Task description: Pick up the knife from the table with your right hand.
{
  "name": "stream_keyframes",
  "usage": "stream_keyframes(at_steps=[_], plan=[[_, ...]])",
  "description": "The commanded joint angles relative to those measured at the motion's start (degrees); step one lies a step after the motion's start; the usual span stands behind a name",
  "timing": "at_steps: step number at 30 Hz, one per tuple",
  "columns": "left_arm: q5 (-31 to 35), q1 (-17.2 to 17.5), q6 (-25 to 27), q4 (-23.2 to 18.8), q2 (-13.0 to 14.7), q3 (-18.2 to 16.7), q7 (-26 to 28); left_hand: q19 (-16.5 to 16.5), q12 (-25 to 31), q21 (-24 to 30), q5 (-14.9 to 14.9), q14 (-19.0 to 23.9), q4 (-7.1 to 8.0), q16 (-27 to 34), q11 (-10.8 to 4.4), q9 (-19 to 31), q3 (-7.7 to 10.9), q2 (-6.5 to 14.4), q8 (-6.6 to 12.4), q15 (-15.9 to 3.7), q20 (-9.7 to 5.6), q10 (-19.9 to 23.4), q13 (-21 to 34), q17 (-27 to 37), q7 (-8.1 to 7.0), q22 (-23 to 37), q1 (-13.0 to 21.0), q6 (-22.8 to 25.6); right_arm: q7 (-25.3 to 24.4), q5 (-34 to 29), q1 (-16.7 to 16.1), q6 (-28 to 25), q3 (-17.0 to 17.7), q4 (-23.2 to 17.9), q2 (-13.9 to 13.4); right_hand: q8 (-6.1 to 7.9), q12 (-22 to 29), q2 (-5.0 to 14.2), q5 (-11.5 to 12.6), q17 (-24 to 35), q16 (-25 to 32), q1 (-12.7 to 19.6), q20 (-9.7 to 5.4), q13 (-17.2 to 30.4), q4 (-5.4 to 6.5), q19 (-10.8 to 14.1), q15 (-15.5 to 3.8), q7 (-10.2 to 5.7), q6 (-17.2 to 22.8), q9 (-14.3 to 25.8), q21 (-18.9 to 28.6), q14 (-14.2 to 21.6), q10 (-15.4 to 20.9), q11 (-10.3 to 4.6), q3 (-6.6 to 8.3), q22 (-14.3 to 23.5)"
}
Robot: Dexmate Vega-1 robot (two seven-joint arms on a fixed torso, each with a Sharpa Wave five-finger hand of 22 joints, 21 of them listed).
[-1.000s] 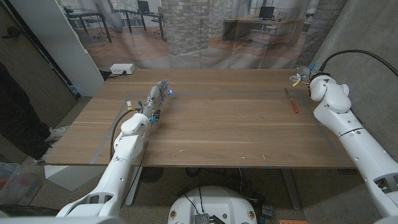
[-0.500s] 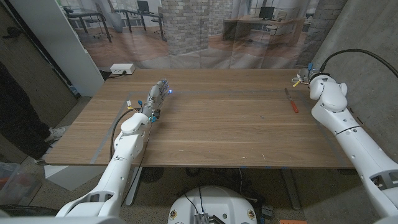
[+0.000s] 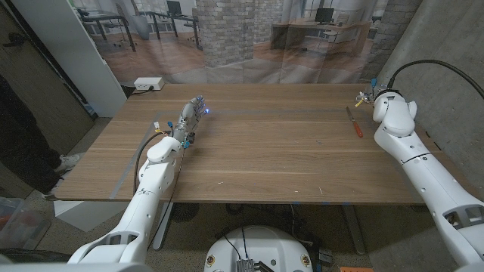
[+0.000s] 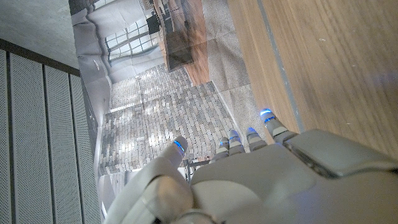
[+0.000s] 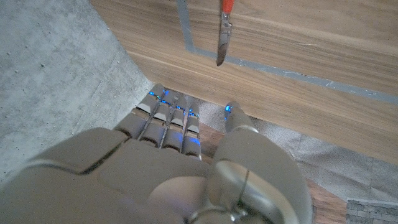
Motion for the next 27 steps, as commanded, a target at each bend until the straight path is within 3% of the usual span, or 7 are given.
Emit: stream_keyframes(at_steps=[1,11,21,27], plan=[[0.0,-0.1,0.1,0.2,0.1,-0.1,-0.2,0.0,-0.1,-0.1,0.2,-0.2,-0.06,0.1,0.02,0.3,0.10,3.0,-0.20,-0.16,0.22,0.1,0.3,0.1,0.15,0.2,-0.5,-0.1,1.4,-5.3,1.0,-1.6,-1.2,1.5,1.5,0.72,0.6,-1.05,0.5,1.0,1.5,1.2,0.37,0.3,-0.64,1.6,-1.42,0.07,2.3,0.3,0.8,2.2,2.4,0.48,-0.74,0.3],[0.0,-0.7,-0.1,0.9,0.2,-0.2,-0.6,0.0,-0.1,-0.2,0.2,-0.2,-0.05,0.1,0.23,0.3,0.07,2.9,-0.23,-0.08,0.20,0.0,0.3,0.1,0.39,0.2,-0.5,-0.2,3.9,-8.8,2.2,-1.8,-1.7,3.2,2.6,1.41,1.4,-3.27,0.9,2.7,4.2,3.1,0.85,0.6,-1.51,4.1,-1.38,0.75,5.6,0.4,1.7,6.2,6.2,1.36,-2.53,0.5],[0.0,-1.3,-0.2,1.8,0.0,-0.3,-0.8,0.0,-0.1,-0.3,0.2,-0.2,-0.04,0.1,0.24,0.3,0.04,2.9,-0.24,-0.01,0.24,0.0,0.3,0.1,0.44,0.2,-0.6,-0.3,6.0,-11.4,3.4,-1.7,-2.0,5.3,3.5,1.34,1.2,-4.09,1.3,3.4,5.1,4.5,0.70,0.7,-1.92,5.0,-2.02,0.64,6.1,0.4,2.1,7.1,6.6,1.10,-3.06,0.6],[0.1,-1.5,-0.3,2.3,-0.1,-0.3,-0.9,-0.1,-0.1,-0.4,0.2,-0.3,-0.04,0.1,0.24,0.3,0.02,2.9,-0.24,-0.03,0.24,0.0,0.3,0.1,0.43,0.2,-0.6,-0.3,6.5,-12.7,3.9,-1.5,-2.2,6.3,4.0,1.80,1.7,-4.28,1.7,4.7,6.8,6.2,0.55,1.0,-1.92,6.1,-2.48,0.60,8.1,0.5,2.5,9.0,8.7,1.16,-3.50,0.7]])
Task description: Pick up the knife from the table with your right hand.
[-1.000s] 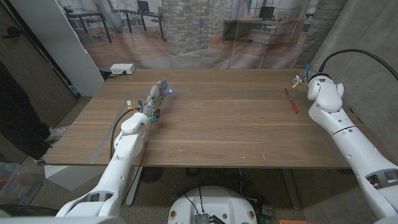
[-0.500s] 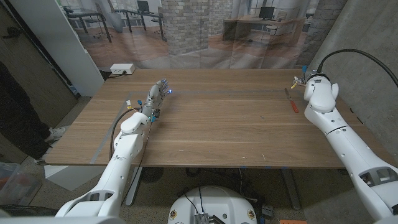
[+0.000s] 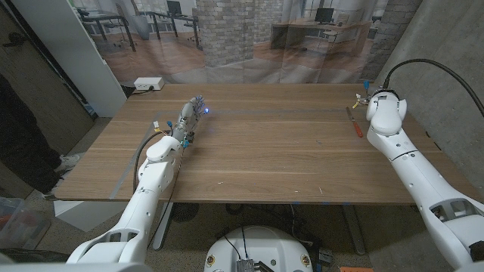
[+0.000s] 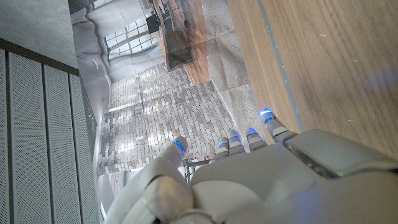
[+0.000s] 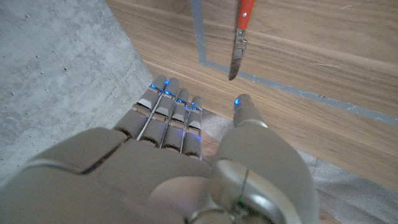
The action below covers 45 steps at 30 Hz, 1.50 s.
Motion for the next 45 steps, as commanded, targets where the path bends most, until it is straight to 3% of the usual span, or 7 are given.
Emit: stream_keyframes(at_steps=[1,20,45], plan=[[0.1,-0.6,-0.2,1.0,-0.2,-0.1,-0.2,-0.1,-0.1,-0.2,0.2,-0.2,-0.04,0.1,0.25,0.3,0.02,2.8,-0.24,-0.05,0.24,0.0,0.3,0.1,0.47,0.2,-0.5,-0.3,1.7,-3.0,1.2,0.2,-0.4,2.2,1.1,0.64,0.7,0.08,0.7,1.1,1.4,1.7,-0.19,0.5,0.12,1.0,-2.34,-0.20,1.7,0.2,0.7,1.7,1.8,0.12,-0.46,0.2],[0.4,-1.6,-0.5,2.6,-0.3,-0.3,-0.6,0.0,-0.1,-0.4,0.3,-0.3,-0.01,0.1,0.19,0.3,-0.04,2.8,-0.23,-0.02,0.24,-0.1,0.3,0.1,0.51,0.2,-0.6,-0.3,3.8,-6.3,3.0,0.2,-1.6,6.1,2.4,0.83,2.8,-1.65,1.7,6.0,6.4,3.9,-0.26,2.0,1.01,3.2,-3.49,-0.89,5.8,0.5,2.1,5.4,6.3,-0.07,-3.62,0.7],[1.0,-2.7,-0.5,4.1,-0.4,-0.4,-0.8,0.0,-0.1,-0.6,0.3,-0.3,0.02,0.1,0.20,0.3,-0.09,2.8,-0.21,-0.03,0.23,-0.1,0.3,0.1,0.63,0.2,-0.7,-0.3,5.9,-7.2,4.7,0.2,-2.8,10.0,3.0,0.50,6.1,-2.37,3.8,12.3,12.3,7.0,-0.21,4.5,1.45,3.5,-4.46,-0.87,9.7,0.9,3.8,7.7,10.4,-0.64,-6.69,2.1]])
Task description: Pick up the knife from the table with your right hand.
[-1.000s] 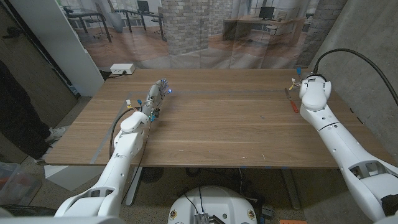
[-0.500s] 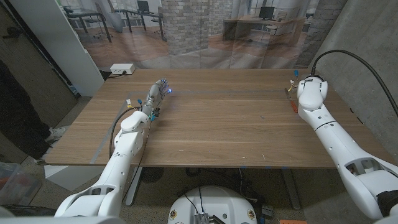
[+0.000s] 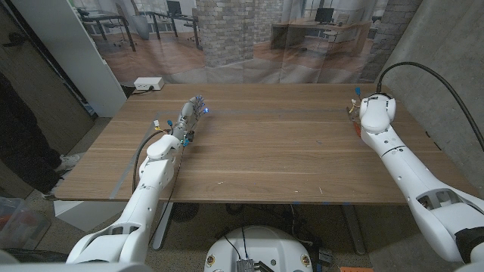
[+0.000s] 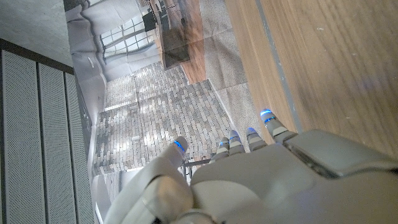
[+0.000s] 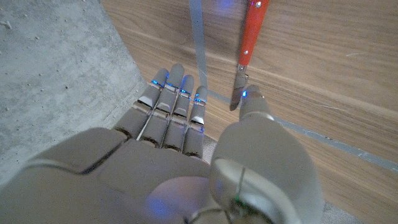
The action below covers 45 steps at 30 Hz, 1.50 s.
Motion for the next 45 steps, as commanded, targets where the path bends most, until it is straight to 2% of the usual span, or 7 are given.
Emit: stream_keyframes(at_steps=[1,8,13,17,27,45], plan=[[0.3,-0.6,0.0,0.8,-0.1,-0.1,-0.1,0.0,-0.1,-0.2,0.3,-0.4,0.02,0.1,0.21,0.3,-0.10,2.8,-0.21,-0.01,0.24,-0.1,0.3,0.1,0.32,0.2,-0.7,0.0,0.6,-0.6,0.8,-0.2,-0.8,2.0,0.3,0.10,0.9,-0.13,0.5,0.9,0.9,0.8,0.04,0.5,0.11,0.5,-3.92,0.02,1.1,0.4,0.6,0.8,1.0,-0.09,-0.50,0.3],[0.5,-1.0,0.1,1.2,0.0,-0.2,-0.1,0.0,-0.1,-0.2,0.3,-0.3,0.02,0.1,0.28,0.3,-0.11,2.8,-0.21,-0.03,0.24,-0.1,0.3,0.1,0.38,0.2,-0.8,0.0,1.1,-0.9,1.7,-0.4,-1.5,3.9,0.6,0.10,1.5,-0.20,0.8,1.7,1.5,1.1,0.09,1.0,0.21,0.7,-4.00,0.02,1.7,0.6,1.0,1.2,1.5,-0.34,-0.94,0.5],[0.6,-1.4,0.0,1.9,0.0,-0.2,-0.2,0.0,-0.1,-0.3,0.3,-0.4,0.03,0.1,0.28,0.3,-0.13,2.8,-0.21,0.02,0.23,-0.1,0.3,0.1,0.41,0.2,-0.8,0.0,1.3,-1.0,2.4,-0.5,-2.2,5.2,0.8,0.16,1.9,-0.15,1.1,1.9,1.8,1.3,0.30,1.3,0.30,1.1,-4.05,0.20,2.4,0.6,1.3,1.8,1.9,0.17,-1.14,0.6],[0.8,-1.8,-0.1,2.5,-0.1,-0.2,-0.3,0.0,-0.1,-0.3,0.3,-0.3,0.03,0.1,0.28,0.3,-0.13,2.7,-0.21,-0.02,0.23,-0.1,0.3,0.1,0.40,0.2,-0.8,0.0,1.7,-1.1,2.9,-0.7,-2.7,6.1,0.9,0.08,2.1,-0.06,1.3,2.1,1.9,1.6,0.35,1.5,0.31,1.3,-4.06,0.24,2.6,0.6,1.6,2.1,2.0,0.03,-1.21,0.7],[1.0,-2.6,-0.5,3.6,-0.1,-0.3,-0.6,0.0,-0.2,-0.4,0.3,-0.3,0.03,0.1,0.21,0.3,-0.16,2.7,-0.21,-0.05,0.22,-0.2,0.3,0.1,0.40,0.2,-0.8,-0.1,2.3,-1.1,3.1,-1.4,-3.4,7.2,0.8,-0.11,2.9,0.17,1.7,2.8,2.4,2.2,0.36,2.2,0.40,1.4,-4.08,0.39,3.4,0.7,2.1,2.7,2.7,0.22,-1.54,1.1],[1.2,-3.7,-0.9,5.1,-0.1,-0.5,-1.4,0.1,-0.1,-0.5,0.3,-0.4,0.02,0.1,0.29,0.3,-0.20,2.7,-0.21,-0.02,0.22,-0.2,0.3,0.1,0.38,0.2,-0.9,-0.1,2.8,-1.6,3.6,-2.1,-4.7,9.0,0.9,-0.38,3.9,0.79,2.2,3.9,3.1,3.5,0.18,3.1,0.47,1.5,-4.57,0.18,4.7,0.8,2.9,3.5,3.2,-0.55,-1.92,1.5]])
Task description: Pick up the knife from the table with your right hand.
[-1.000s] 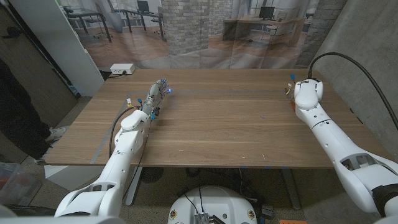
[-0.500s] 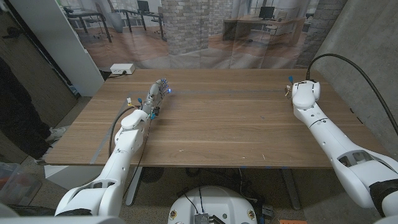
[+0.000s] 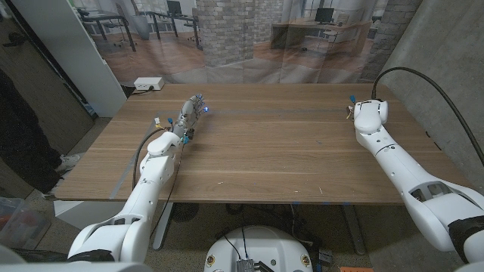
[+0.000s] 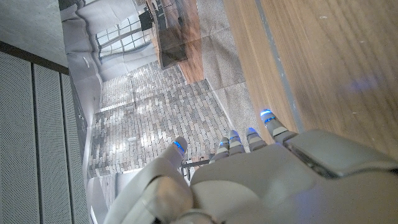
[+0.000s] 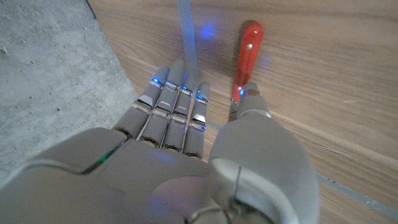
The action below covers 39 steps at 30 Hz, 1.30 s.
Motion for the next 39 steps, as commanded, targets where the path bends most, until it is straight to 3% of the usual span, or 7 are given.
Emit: stream_keyframes(at_steps=[1,19,39], plan=[[0.2,-0.7,-0.3,0.9,0.0,-0.2,-0.4,0.1,-0.1,0.0,0.3,-0.4,0.02,0.1,0.30,0.3,-0.20,2.9,-0.21,0.03,0.22,-0.1,0.3,0.1,0.42,0.2,-0.4,-0.1,0.4,-0.4,0.5,-0.5,-1.1,1.4,0.2,0.05,0.5,0.19,0.5,0.5,0.6,1.0,0.21,0.3,-0.04,0.4,-4.43,-0.09,1.1,0.3,0.4,0.7,0.7,-0.04,-0.34,0.2],[0.2,-0.7,-0.4,1.0,-0.1,-0.5,-0.6,0.1,-0.1,-0.2,0.3,-0.4,0.02,0.1,0.31,0.3,-0.23,2.9,-0.20,0.01,0.22,-0.2,0.3,0.1,0.43,0.3,-0.5,-0.1,-0.3,-0.3,-0.3,-0.7,-1.5,1.2,0.3,0.22,3.4,0.43,0.6,3.8,3.6,2.5,0.00,1.8,0.03,1.0,-4.59,-0.27,3.6,1.1,1.5,2.6,4.4,-0.82,-1.61,0.1],[0.4,-0.9,-0.3,1.1,-0.1,-0.4,-0.6,0.2,-0.1,-0.3,0.3,-0.4,0.04,0.1,0.32,0.3,-0.32,2.8,-0.18,0.00,0.19,-0.2,0.3,0.1,0.43,0.3,-0.5,0.0,-0.7,0.1,-0.4,-0.7,-1.7,1.9,0.3,-0.09,4.9,1.33,0.6,5.1,4.1,4.1,-0.08,3.1,-0.02,1.2,-4.97,-0.43,4.3,1.7,2.3,3.1,4.7,-1.37,-1.84,0.1]])
